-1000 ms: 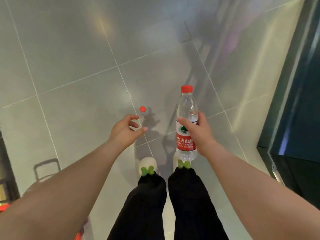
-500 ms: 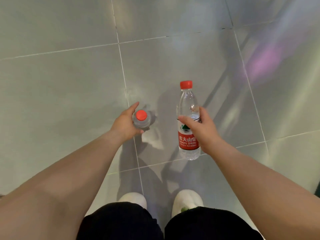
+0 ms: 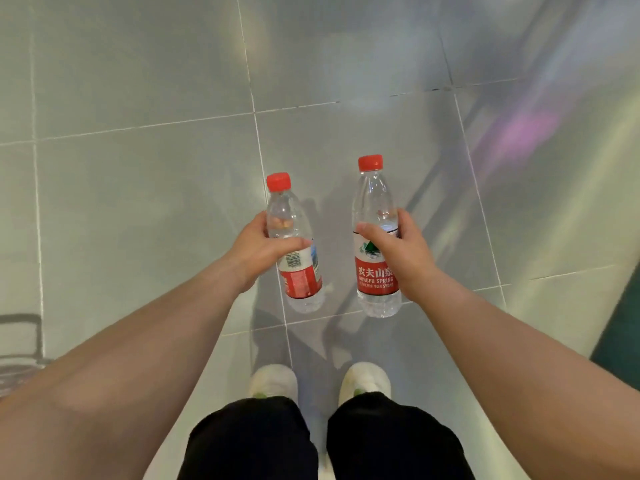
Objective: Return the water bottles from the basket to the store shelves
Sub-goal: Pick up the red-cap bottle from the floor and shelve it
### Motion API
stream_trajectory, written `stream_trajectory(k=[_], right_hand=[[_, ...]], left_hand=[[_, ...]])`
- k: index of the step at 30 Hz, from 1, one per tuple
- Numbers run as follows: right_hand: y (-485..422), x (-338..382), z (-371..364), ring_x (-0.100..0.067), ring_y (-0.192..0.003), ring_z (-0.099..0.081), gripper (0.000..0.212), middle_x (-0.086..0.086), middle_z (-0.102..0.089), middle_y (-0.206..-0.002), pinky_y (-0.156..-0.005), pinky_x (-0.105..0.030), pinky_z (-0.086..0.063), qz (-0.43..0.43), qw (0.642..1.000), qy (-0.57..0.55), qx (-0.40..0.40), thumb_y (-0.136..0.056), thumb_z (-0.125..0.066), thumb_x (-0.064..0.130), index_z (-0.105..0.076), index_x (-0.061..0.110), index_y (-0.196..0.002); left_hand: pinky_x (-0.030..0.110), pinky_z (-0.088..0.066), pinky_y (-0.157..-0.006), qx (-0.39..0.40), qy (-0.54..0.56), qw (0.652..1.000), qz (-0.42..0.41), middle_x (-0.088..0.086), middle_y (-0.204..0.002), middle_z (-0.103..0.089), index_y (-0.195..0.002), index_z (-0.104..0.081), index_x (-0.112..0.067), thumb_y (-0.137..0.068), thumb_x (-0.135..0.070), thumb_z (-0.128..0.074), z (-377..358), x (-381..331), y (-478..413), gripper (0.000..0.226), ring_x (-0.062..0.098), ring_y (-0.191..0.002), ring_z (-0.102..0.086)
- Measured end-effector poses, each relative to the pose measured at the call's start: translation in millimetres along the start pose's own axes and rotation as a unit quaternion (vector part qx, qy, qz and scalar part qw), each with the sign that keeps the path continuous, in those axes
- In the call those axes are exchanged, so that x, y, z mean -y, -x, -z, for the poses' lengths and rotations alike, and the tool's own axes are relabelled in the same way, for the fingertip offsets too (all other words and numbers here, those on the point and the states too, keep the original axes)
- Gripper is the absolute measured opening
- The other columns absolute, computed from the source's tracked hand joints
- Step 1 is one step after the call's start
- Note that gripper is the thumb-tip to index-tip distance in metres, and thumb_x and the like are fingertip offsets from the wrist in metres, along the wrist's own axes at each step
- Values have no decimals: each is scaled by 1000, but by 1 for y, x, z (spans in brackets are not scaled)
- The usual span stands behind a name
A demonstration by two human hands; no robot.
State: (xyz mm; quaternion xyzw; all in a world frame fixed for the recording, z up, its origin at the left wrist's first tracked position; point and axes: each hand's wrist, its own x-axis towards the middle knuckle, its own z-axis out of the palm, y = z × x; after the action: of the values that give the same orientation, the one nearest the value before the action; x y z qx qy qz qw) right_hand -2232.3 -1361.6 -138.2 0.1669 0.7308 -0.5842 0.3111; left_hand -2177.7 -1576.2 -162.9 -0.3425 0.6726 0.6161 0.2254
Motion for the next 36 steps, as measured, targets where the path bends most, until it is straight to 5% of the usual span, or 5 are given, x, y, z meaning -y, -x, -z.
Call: stream_trajectory(k=[4, 13, 22, 34, 36], right_hand=[[87, 86, -7, -22, -89, -69, 37, -1, -68, -100, -81, -43, -57, 1, 1000, 7, 15, -77, -74, 32, -56, 27, -109], [266, 261, -51, -25, -90, -69, 38, -2, -67, -102, -84, -48, -56, 33, 994, 33, 97, -78, -73, 36, -53, 29, -109], [340, 317, -93, -19, -66, -71, 27, -6, -70, -85, -62, -33, -57, 61, 964, 67, 249, -80, -72, 26, -56, 21, -101], [460, 310, -162, -29, -85, -70, 52, -12, -67, -102, -72, -43, -59, 141, 800, 292, 505, -75, -76, 25, -51, 17, -120], [499, 293, -177, -28, -82, -69, 49, -13, -67, -101, -68, -38, -58, 148, 766, 302, 548, -76, -75, 19, -51, 15, -119]], left_hand=[[31, -54, -72, 0, 102, 994, 46, 2, -97, -74, -102, -67, -22, -76, -27, -77, 25, -74, 107, 28, 16, -81, -71], [34, -58, -65, 6, 219, 974, 66, 11, -83, -69, -105, -61, -11, -84, -31, -69, 111, -189, 321, 30, 24, -67, -68], [38, -58, -68, -149, 258, 954, 22, 14, -89, -67, -112, -56, -11, -82, -22, -71, 158, -199, 440, 34, 26, -70, -67], [44, -55, -77, -397, 477, 783, -44, 11, -78, -65, -96, -63, -13, -81, -17, -71, 102, -108, 626, 18, 25, -66, -63], [37, -58, -64, -442, 501, 741, -62, 11, -76, -66, -93, -62, -11, -84, -15, -70, 87, -82, 665, 12, 22, -60, -65]])
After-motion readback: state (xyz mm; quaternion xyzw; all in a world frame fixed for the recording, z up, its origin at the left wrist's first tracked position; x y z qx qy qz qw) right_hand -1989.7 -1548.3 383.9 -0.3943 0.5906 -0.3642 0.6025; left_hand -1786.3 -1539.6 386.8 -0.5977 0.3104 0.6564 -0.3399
